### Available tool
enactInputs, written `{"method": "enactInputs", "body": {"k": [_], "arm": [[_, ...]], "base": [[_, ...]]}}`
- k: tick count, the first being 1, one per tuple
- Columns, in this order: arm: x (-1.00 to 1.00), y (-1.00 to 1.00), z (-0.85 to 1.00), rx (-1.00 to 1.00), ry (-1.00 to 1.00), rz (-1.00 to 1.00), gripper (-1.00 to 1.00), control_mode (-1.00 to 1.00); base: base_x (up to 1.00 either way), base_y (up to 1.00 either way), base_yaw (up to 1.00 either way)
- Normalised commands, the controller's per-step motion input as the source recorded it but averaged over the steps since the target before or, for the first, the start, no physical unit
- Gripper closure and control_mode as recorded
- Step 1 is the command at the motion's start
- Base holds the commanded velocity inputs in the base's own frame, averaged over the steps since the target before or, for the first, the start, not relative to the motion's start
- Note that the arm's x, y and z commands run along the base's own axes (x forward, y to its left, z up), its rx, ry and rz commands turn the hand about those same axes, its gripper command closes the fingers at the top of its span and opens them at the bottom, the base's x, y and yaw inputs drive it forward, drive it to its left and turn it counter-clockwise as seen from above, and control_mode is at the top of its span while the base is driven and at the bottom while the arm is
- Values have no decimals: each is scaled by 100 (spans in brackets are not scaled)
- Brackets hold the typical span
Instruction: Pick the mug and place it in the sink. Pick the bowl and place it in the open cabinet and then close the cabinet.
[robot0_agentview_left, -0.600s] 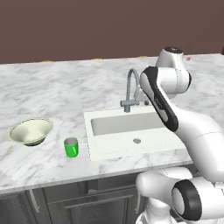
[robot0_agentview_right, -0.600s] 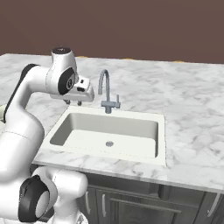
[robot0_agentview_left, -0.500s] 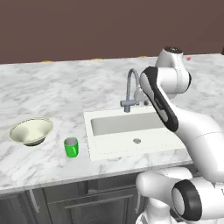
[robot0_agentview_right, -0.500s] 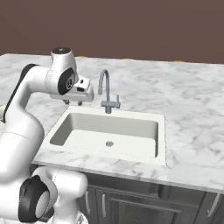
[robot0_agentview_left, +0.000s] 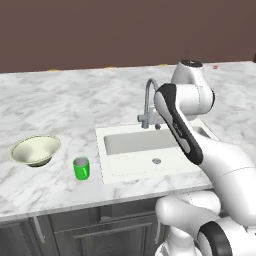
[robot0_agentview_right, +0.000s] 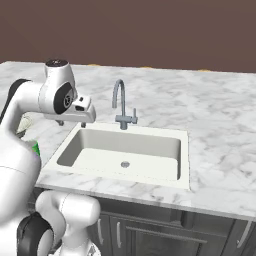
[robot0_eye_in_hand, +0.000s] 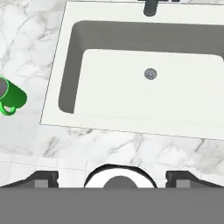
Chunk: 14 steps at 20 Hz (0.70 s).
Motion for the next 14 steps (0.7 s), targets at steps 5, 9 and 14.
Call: {"method": "enactInputs", "body": {"k": [5,9,14], "arm": [[-39,55,-13,0,0,6,-100,-100],[-46,48,-16,0,0,0,-100,-100],[-45,45,-24,0,1,1,-100,-100]], "base": [[0,0,0],[0,0,0],[0,0,0]]}}
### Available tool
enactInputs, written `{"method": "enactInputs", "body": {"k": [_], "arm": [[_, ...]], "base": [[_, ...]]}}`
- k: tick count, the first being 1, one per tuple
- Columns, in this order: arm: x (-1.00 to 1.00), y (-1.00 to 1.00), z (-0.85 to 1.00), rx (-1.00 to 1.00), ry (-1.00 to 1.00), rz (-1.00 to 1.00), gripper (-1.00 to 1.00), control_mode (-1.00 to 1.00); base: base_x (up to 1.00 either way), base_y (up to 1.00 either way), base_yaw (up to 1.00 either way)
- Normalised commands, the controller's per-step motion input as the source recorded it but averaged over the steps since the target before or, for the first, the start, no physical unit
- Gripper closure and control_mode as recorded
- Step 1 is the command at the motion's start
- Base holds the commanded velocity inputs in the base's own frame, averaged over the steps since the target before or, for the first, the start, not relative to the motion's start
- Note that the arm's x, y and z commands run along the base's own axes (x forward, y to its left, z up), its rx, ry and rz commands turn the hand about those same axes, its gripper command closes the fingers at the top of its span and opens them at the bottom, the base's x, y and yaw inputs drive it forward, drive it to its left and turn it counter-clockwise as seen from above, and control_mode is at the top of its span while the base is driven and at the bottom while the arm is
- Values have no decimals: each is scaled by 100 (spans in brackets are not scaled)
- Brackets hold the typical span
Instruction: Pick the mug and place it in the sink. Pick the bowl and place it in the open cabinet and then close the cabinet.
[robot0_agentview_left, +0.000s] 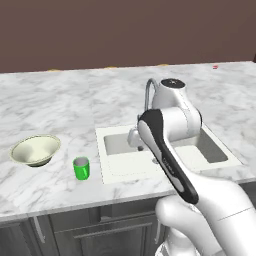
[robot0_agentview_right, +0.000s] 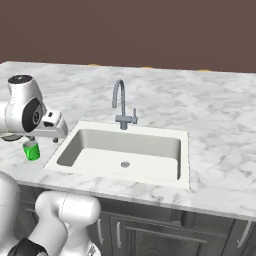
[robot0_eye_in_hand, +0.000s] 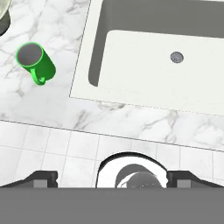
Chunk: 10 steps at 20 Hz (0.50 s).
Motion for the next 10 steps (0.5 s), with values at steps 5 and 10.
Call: {"method": "enactInputs", "body": {"k": [5,10], "arm": [[-41,59,-30,0,3,1,-100,-100],[-31,58,-37,2,7,4,-100,-100]], "base": [[0,0,0],[0,0,0]]}}
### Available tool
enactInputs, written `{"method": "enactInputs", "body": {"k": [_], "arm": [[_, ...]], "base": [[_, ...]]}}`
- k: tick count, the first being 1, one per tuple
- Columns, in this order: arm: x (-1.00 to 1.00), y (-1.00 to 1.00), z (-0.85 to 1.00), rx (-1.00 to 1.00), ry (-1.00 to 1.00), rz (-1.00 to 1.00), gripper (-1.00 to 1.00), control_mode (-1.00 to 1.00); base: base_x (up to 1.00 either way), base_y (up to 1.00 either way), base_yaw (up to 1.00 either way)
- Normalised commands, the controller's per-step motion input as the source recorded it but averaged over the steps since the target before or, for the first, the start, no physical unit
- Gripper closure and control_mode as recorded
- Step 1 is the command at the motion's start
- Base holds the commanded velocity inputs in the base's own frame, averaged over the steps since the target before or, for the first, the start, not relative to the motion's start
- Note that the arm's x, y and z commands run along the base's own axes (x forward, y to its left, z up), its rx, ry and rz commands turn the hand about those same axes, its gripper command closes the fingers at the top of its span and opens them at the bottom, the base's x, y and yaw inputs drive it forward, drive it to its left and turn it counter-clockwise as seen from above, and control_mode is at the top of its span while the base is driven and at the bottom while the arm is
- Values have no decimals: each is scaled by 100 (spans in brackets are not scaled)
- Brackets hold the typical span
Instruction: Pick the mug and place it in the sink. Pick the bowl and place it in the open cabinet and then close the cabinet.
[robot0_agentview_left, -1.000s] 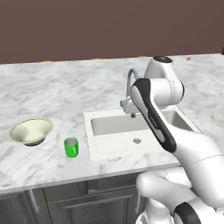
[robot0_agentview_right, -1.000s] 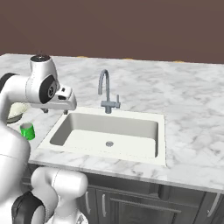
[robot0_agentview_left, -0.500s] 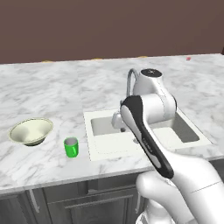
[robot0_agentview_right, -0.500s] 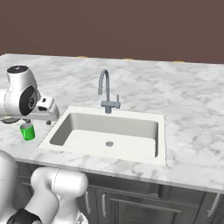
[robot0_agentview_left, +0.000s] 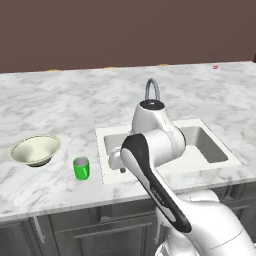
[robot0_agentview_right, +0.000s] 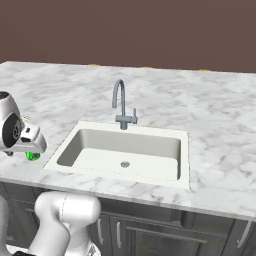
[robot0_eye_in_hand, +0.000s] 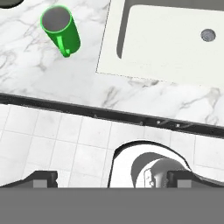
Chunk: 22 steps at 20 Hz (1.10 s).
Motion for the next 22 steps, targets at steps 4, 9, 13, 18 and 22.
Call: {"method": "enactInputs", "body": {"k": [4,9,13,18,22], "arm": [[-12,53,-36,5,11,7,-100,-100],[5,45,-31,1,5,7,-100,-100],[24,46,-33,0,7,6,-100,-100],[21,31,-23,0,1,3,-100,-100],[33,13,-5,0,0,0,-100,-100]], "base": [[0,0,0],[0,0,0],[0,0,0],[0,0,0],[0,0,0]]}}
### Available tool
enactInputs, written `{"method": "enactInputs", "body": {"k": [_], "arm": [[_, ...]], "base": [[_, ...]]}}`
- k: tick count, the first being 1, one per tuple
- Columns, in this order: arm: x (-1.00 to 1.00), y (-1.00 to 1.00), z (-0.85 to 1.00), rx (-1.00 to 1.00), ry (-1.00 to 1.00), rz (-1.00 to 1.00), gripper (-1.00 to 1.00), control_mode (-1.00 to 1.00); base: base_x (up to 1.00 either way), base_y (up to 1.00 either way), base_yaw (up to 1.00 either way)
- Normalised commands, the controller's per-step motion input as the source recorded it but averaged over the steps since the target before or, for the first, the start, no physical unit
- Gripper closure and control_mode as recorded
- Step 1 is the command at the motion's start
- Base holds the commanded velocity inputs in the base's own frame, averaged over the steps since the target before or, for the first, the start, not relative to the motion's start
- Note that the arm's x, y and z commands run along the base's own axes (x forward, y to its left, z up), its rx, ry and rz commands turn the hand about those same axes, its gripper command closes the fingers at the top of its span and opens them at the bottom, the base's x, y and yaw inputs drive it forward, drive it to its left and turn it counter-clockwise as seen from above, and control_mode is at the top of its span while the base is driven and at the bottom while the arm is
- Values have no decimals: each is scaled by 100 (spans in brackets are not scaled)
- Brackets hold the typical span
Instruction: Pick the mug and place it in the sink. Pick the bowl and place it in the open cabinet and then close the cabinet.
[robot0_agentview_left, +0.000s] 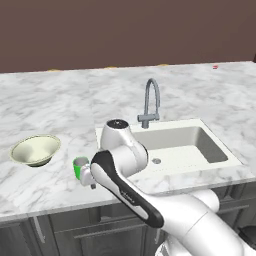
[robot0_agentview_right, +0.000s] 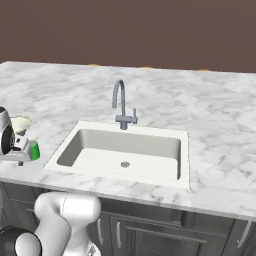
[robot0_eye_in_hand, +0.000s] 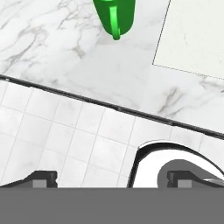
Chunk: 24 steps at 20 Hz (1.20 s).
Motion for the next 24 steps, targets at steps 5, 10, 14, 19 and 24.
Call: {"method": "enactInputs", "body": {"k": [5,10,14,19,24], "arm": [[19,0,0,0,0,0,-100,-100],[19,0,0,0,0,0,-100,-100],[24,0,-3,0,-1,0,-100,-100],[29,0,-9,0,0,0,-100,-100],[31,4,-18,0,-2,0,-100,-100]], "base": [[0,0,0],[0,0,0],[0,0,0],[0,0,0],[0,0,0]]}}
